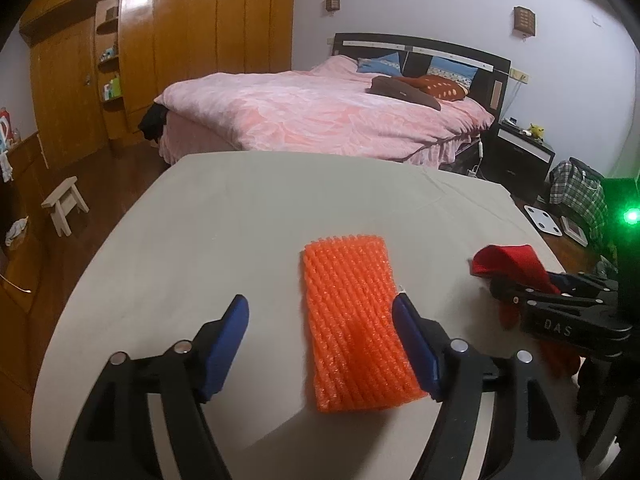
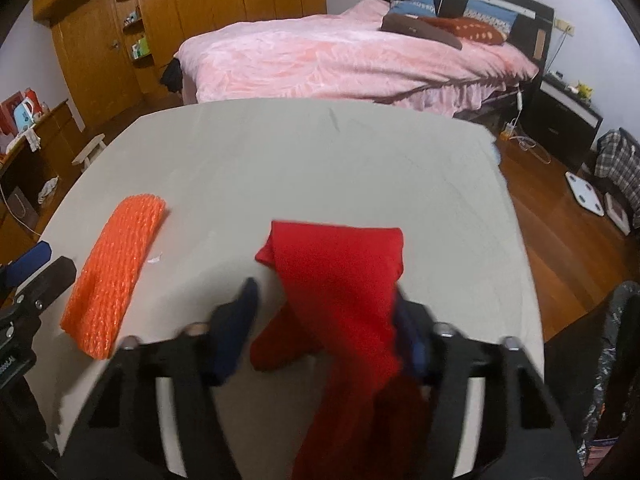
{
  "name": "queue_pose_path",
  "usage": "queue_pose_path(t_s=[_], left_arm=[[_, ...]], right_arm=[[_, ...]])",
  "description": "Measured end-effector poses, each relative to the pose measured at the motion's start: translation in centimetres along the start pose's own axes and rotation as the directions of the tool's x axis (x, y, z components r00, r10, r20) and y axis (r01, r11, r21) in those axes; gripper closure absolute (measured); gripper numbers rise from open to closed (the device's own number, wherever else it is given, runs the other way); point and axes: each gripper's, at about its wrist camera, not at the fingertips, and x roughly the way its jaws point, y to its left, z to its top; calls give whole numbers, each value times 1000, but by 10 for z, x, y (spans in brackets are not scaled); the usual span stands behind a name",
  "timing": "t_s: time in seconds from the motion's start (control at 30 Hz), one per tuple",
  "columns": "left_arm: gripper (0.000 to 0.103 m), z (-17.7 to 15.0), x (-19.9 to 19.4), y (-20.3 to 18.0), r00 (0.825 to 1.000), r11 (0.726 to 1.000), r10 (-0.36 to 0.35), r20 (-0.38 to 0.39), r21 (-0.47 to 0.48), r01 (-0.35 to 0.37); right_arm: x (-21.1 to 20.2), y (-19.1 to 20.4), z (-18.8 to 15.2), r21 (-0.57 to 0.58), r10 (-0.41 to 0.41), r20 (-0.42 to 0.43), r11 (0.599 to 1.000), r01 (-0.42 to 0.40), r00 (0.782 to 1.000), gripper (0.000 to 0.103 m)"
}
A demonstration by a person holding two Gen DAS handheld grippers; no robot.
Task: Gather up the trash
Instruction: 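Grasp the red sock with the right tool while the left tool lifts the orange net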
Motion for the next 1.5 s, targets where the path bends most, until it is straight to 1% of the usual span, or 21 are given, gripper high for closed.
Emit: queue_pose_path(t_s=[0.03,0.1,0.2,0.43,0.5,0.67,0.73,0.77,0.83,0.9,0.93,0.97,1.0,1.03,1.07,1.1,1.27,1.33,1.4,1.47,1.5], left_arm=[[29,1,1,-1,1000,1000,-2,-1,1,2],[26,2,2,-3,1000,1000,-4,-4,4,4],[23,1,5,-9,1000,1000,-18,-10,11,18],[22,2,17,-26,998,998,-37,-46,41,38],[22,1,22,-30,997,998,-28,-67,51,32],[22,0,35,-33,992,999,-29,-124,42,34],[23,0,40,-32,989,999,-31,-145,31,36],[27,0,43,-29,987,999,-39,-158,21,43],[35,-1,47,-26,984,999,-43,-175,6,45],[45,-1,47,-26,984,999,-45,-171,4,46],[55,-1,46,-26,984,998,-55,-170,4,57],[67,-1,46,-26,984,998,-58,-169,2,59],[72,-2,46,-25,984,998,-65,-168,-1,65],[79,-2,45,-24,983,997,-80,-166,-7,80],[80,-2,45,-23,982,996,-89,-165,-13,88],[80,-2,45,-22,982,996,-93,-163,-17,91],[82,-2,36,-24,988,996,-86,-132,-4,87],[82,-3,31,-27,989,997,-74,-124,8,76],[82,-4,28,-28,990,998,-68,-125,10,70],[82,-5,24,-28,991,998,-59,-123,10,60],[82,-5,23,-28,991,998,-56,-122,8,57]], right_arm=[[-2,-2,-1,5,6,-1,1000,-6,1000,60],[-3,-5,-1,11,16,0,1000,-16,1000,77],[-10,-9,-1,18,34,4,999,-34,999,88],[-26,-13,-7,16,29,28,999,-29,999,90],[-34,-17,-12,18,23,35,1000,-24,999,90],[-32,-19,-19,27,22,32,999,-23,999,90],[-31,-18,-19,29,25,29,999,-26,999,90],[-29,-16,-19,25,30,26,999,-31,999,90],[-28,-15,-18,20,32,24,999,-32,999,87],[-28,-13,-18,22,35,21,999,-35,999,85],[-28,-14,-18,23,35,21,999,-36,999,82],[-29,-15,-18,24,35,21,999,-36,999,73],[-30,-13,-18,21,31,24,999,-32,999,62],[-31,-14,-18,18,30,27,999,-31,999,57],[-34,-15,-18,16,28,32,999,-29,999,52],[-37,-14,-17,10,25,44,1000,-26,999,49],[-47,-14,-13,20,29,54,999,-30,998,48],[-47,-16,-15,27,33,49,999,-34,998,58],[-46,-18,-16,37,46,37,998,-47,998,83],[-45,-19,-18,45,58,27,997,-60,998,93],[-46,-19,-19,45,62,24,997,-63,998,95]])
